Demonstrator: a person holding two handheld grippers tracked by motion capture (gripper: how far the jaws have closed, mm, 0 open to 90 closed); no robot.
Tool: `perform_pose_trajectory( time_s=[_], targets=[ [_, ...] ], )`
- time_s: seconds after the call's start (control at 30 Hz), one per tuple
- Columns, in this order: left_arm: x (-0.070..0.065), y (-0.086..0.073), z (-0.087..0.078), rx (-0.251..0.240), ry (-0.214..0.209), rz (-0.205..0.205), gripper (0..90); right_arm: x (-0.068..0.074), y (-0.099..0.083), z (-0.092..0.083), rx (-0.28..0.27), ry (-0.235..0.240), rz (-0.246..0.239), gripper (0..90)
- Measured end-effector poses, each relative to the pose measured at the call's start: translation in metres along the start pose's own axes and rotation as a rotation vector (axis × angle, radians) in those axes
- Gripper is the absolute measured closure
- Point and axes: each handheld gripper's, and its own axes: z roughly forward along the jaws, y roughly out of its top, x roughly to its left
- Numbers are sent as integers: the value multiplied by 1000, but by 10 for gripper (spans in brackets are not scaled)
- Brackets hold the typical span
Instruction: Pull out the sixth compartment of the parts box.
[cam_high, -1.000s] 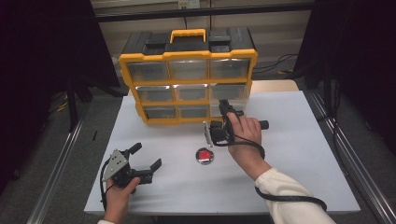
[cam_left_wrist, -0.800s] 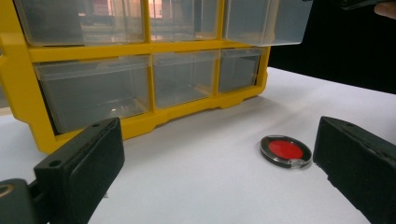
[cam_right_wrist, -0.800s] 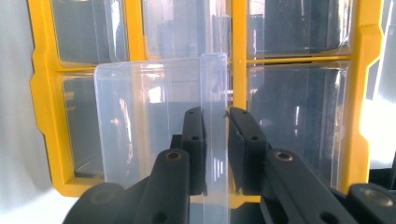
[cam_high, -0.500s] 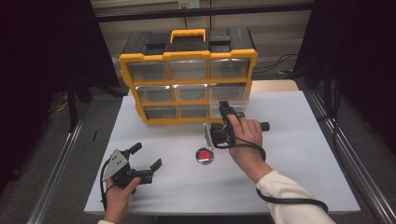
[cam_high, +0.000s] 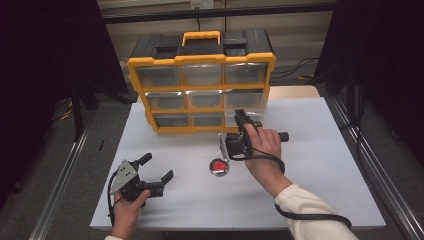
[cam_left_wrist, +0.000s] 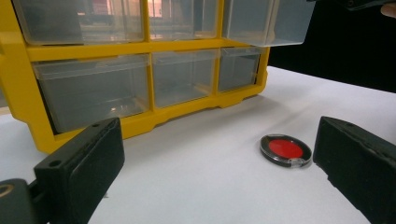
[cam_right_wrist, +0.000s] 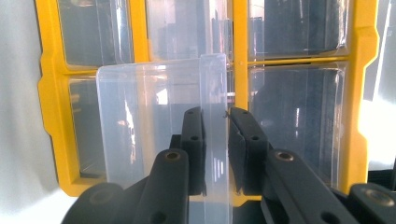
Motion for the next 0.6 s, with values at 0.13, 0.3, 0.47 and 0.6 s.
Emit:
perform_pose_trajectory(
  time_s=[0.13,0.3,0.47,0.6],
  targets=[
    [-1,0,0,-7,1,-14,21,1,0,-1,2,1,-2,774],
    [0,0,0,1,1,-3,21,0,-1,-1,-2,2,6,773],
    [0,0,0,0,1,-5,21,0,-2,-1,-11,0,17,767],
    [-1,0,0,0,-1,-3,21,0,-2,-3,-15,3,56,726]
  ],
)
